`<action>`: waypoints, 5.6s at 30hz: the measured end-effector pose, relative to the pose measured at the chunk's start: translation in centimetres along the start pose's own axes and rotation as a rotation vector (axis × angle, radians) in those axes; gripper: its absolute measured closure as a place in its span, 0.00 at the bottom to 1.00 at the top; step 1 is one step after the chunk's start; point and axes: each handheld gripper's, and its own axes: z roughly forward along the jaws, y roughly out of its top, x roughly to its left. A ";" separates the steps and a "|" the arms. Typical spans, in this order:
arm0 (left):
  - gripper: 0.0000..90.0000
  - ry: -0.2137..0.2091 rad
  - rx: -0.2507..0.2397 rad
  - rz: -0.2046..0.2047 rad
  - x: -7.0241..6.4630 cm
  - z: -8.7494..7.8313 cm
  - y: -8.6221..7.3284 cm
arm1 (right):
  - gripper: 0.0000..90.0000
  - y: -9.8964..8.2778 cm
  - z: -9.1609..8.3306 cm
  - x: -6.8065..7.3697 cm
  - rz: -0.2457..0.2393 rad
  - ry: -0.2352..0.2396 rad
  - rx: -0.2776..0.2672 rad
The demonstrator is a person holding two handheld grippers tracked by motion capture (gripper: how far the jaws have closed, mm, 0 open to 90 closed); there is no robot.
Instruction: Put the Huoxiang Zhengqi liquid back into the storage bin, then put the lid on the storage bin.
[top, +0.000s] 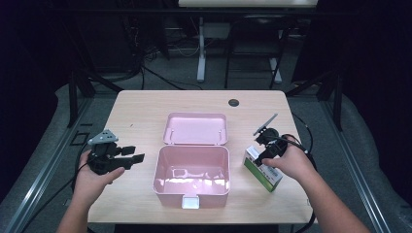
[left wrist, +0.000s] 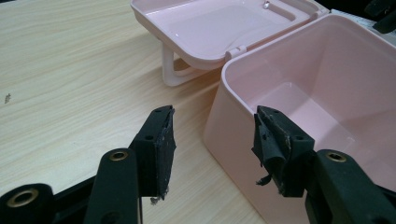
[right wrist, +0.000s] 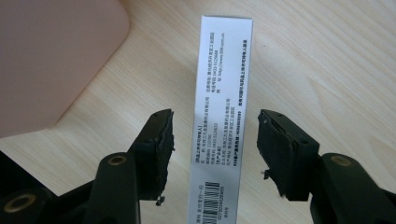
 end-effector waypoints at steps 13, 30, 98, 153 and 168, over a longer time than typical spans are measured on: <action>0.53 0.004 -0.004 -0.005 0.1 0.0 0.0 | 0.50 0.1 1.2 -0.1 0.003 0.004 0.042; 0.54 0.008 -0.002 -0.006 0.2 0.0 -0.1 | 0.50 0.2 2.8 -0.7 0.008 0.017 0.108; 0.60 -0.001 0.019 0.001 0.4 0.2 -0.3 | 0.63 -0.4 7.0 -0.7 0.007 0.033 0.184; 0.61 -0.005 0.026 0.002 0.4 0.5 -0.3 | 0.70 1.0 5.4 0.4 -0.048 0.024 0.219; 0.61 -0.006 0.027 0.002 0.4 0.5 -0.4 | 0.71 1.7 3.2 1.3 -0.102 0.018 0.204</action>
